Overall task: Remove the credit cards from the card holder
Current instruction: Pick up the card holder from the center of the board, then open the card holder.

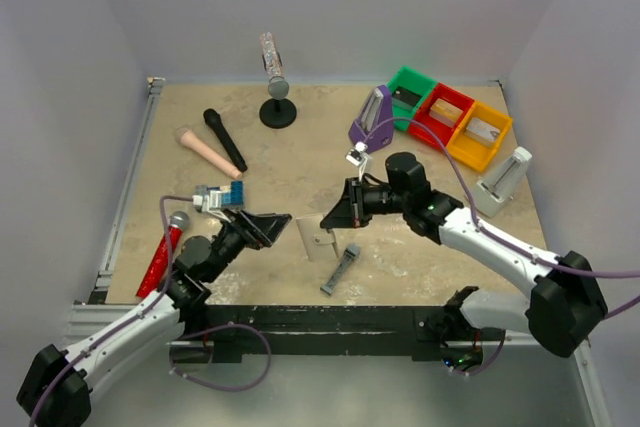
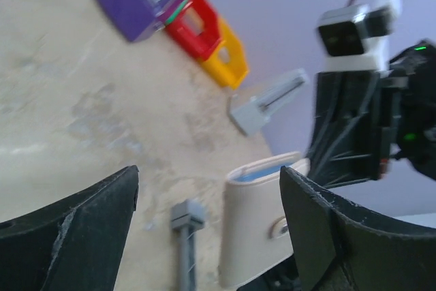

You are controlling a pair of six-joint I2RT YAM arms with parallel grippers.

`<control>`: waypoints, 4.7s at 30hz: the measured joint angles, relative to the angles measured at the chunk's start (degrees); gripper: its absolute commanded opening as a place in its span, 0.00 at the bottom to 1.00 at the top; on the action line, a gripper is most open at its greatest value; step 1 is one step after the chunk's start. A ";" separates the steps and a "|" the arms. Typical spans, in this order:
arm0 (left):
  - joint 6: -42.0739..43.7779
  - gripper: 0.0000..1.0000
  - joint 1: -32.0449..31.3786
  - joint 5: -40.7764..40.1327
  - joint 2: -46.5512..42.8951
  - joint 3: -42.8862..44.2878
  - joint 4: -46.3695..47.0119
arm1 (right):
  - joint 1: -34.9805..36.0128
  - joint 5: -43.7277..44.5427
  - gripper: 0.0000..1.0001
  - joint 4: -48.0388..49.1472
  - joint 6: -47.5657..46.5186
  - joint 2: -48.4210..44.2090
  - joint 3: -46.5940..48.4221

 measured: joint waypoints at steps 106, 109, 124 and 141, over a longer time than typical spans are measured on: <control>-4.98 0.00 -12.41 -3.43 11.45 32.35 -41.22 | 30.18 56.57 0.59 -44.68 -17.05 8.41 33.20; -5.01 0.00 -12.50 -3.28 11.45 32.35 -41.09 | 30.42 56.54 0.58 -44.94 -17.05 10.12 33.51; -5.01 0.00 -13.09 -3.32 10.34 32.35 -41.09 | 30.64 56.94 0.43 -47.98 -16.96 14.29 36.20; -5.01 0.00 -13.07 -4.59 9.03 32.04 -41.27 | 31.45 58.29 0.11 -48.83 -16.59 16.00 38.07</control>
